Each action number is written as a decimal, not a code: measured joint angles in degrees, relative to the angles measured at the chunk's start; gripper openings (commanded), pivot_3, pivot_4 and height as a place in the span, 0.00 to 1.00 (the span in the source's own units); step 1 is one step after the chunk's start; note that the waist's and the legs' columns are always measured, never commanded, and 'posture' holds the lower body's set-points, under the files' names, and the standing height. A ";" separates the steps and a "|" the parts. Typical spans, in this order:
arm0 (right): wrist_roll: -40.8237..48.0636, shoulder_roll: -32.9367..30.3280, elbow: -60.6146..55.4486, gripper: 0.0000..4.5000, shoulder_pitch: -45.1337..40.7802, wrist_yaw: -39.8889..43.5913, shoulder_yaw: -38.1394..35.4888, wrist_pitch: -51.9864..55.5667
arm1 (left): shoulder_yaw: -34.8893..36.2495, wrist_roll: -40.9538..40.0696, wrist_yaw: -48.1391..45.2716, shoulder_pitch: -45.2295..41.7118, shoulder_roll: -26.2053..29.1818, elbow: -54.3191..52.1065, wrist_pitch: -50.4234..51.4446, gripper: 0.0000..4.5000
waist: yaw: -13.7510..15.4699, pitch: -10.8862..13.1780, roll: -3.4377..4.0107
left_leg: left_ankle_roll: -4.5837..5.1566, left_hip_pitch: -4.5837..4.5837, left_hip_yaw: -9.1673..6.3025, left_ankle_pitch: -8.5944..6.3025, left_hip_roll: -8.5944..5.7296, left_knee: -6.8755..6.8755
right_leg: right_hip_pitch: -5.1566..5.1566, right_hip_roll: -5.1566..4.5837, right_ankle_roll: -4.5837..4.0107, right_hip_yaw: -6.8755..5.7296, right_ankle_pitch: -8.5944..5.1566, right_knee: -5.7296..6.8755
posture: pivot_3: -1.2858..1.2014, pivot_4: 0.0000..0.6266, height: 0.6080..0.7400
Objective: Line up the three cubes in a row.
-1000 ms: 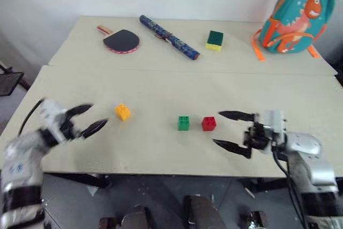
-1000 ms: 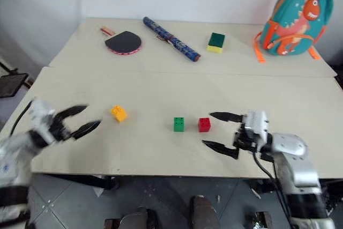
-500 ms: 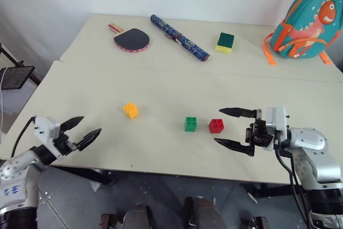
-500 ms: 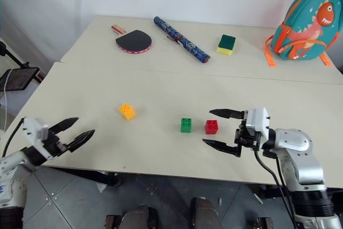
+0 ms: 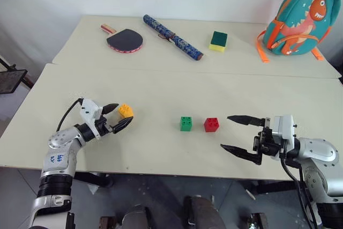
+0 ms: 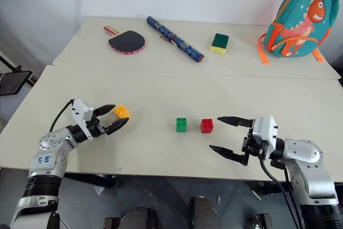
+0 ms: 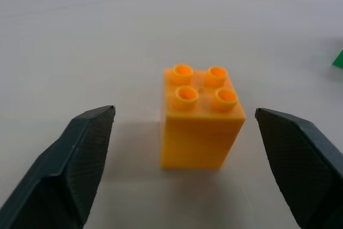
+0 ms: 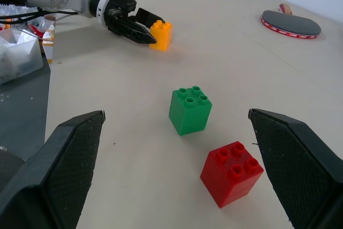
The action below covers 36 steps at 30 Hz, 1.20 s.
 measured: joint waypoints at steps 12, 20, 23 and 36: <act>0.04 -1.11 -1.09 1.00 3.01 -1.73 -2.65 0.02 | -7.89 -0.88 -19.21 -7.27 3.71 1.33 -0.73 0.33 | 0.60 0.01 0.01 | 0.01 -0.15 0.32 0.01 -0.04 0.12 | 0.01 0.00 -0.01 -0.12 0.00 -0.05 | 0.52 0.24 1.00; 0.25 -2.25 -2.62 1.00 6.51 -2.24 -5.68 0.40 | -18.06 8.30 -34.71 -26.71 -1.52 30.14 -21.54 0.33 | 1.33 0.00 0.01 | 0.03 -0.34 0.30 -0.01 -0.04 0.11 | -0.08 0.07 0.01 -0.14 0.01 -0.31 | 0.52 0.24 1.00; 0.59 -2.66 -4.12 1.00 8.22 -2.76 -6.86 1.20 | -19.14 10.82 -36.21 -30.90 -3.23 38.29 -26.79 0.33 | 1.25 0.00 0.01 | 0.06 -0.64 0.19 -0.03 -0.04 0.21 | -0.28 0.07 0.06 -0.19 0.03 -0.33 | 0.52 0.24 1.00; 1.19 -2.71 -7.50 1.00 13.90 -5.12 -9.01 2.40 | -17.85 14.09 -37.39 -36.58 -6.62 49.65 -31.22 0.55 | 1.55 0.00 0.01 | 0.21 -0.80 -0.18 -0.08 -0.08 0.41 | -0.08 0.02 0.12 -0.45 0.07 -0.40 | 0.52 0.24 1.00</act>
